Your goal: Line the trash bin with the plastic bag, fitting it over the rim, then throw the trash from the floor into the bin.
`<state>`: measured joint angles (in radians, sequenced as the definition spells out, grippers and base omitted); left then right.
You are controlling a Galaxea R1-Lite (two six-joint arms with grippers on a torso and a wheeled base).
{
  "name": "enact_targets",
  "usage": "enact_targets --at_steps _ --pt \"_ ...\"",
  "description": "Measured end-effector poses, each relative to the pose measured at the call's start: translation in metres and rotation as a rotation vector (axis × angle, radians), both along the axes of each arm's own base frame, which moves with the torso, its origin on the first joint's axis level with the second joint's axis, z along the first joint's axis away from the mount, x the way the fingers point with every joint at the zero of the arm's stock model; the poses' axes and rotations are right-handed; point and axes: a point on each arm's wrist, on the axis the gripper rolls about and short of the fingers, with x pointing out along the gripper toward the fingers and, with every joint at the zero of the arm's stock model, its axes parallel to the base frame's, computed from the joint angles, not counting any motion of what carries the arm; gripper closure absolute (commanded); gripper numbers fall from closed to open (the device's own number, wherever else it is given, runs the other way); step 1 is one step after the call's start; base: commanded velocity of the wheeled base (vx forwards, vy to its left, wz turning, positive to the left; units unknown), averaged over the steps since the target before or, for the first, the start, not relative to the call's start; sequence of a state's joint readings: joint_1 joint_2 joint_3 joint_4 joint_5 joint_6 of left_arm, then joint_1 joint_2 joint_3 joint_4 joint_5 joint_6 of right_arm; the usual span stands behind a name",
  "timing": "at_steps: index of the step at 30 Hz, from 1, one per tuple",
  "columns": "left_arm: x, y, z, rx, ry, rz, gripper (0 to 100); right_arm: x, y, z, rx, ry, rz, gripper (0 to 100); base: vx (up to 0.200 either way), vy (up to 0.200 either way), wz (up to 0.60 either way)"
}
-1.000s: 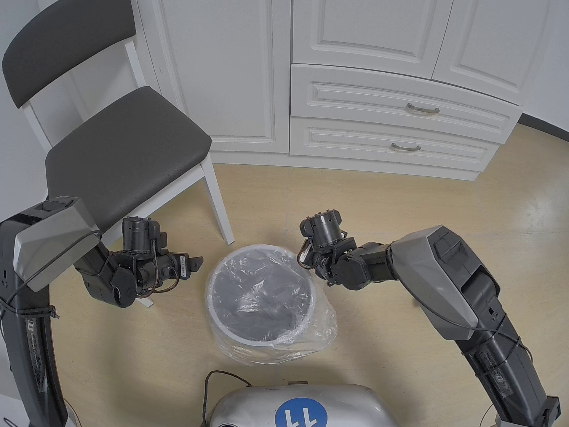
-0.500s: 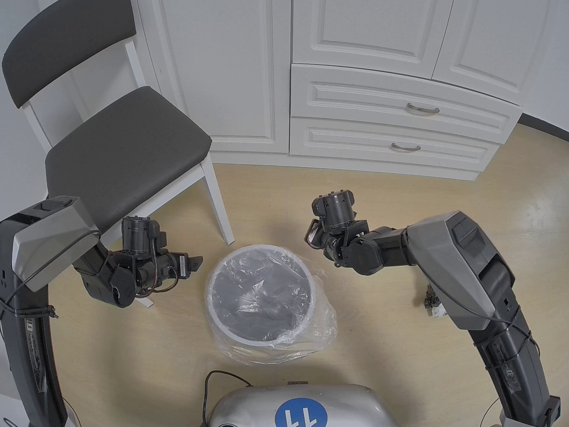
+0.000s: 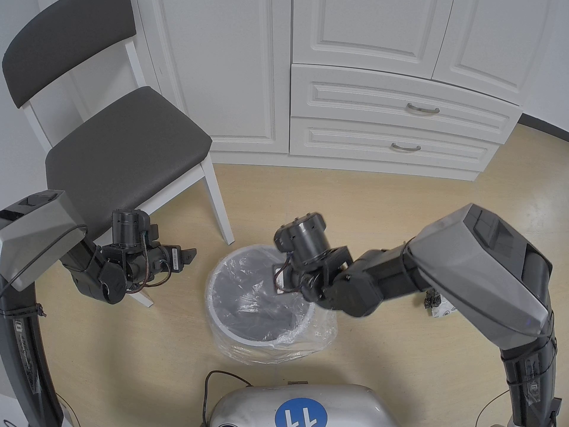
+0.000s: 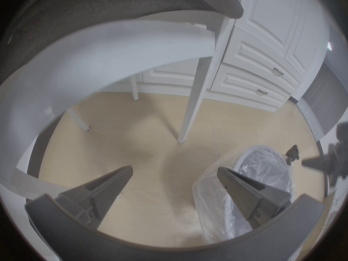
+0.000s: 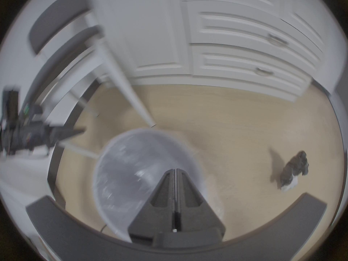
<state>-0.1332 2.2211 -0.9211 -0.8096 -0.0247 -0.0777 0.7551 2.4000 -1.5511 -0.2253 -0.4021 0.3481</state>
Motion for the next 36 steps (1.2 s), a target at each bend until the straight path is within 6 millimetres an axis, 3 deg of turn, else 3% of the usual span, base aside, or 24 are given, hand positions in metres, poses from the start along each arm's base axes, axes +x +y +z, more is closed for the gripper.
enact_targets --at_steps 3,7,20,28,36 --pt "-0.002 0.002 0.006 -0.001 -0.011 0.005 0 -0.020 0.012 -0.004 -0.048 -0.018 0.083 100 0.000 0.000 0.00" --pt "-0.005 0.004 0.013 -0.002 -0.025 0.009 0 -0.029 0.025 -0.015 -0.091 -0.035 0.144 100 0.000 0.000 0.00" --pt "-0.008 0.010 0.026 -0.003 -0.055 0.024 0 -0.022 0.051 -0.057 -0.284 -0.096 0.248 100 0.000 0.000 0.00" --pt "-0.009 0.011 0.029 -0.003 -0.062 0.025 0 -0.017 0.045 -0.070 -0.414 -0.107 0.237 100 0.000 0.000 0.00" --pt "-0.009 0.012 0.032 -0.004 -0.070 0.026 0 -0.013 0.030 -0.068 -0.526 -0.114 0.221 100 0.000 0.000 0.00"
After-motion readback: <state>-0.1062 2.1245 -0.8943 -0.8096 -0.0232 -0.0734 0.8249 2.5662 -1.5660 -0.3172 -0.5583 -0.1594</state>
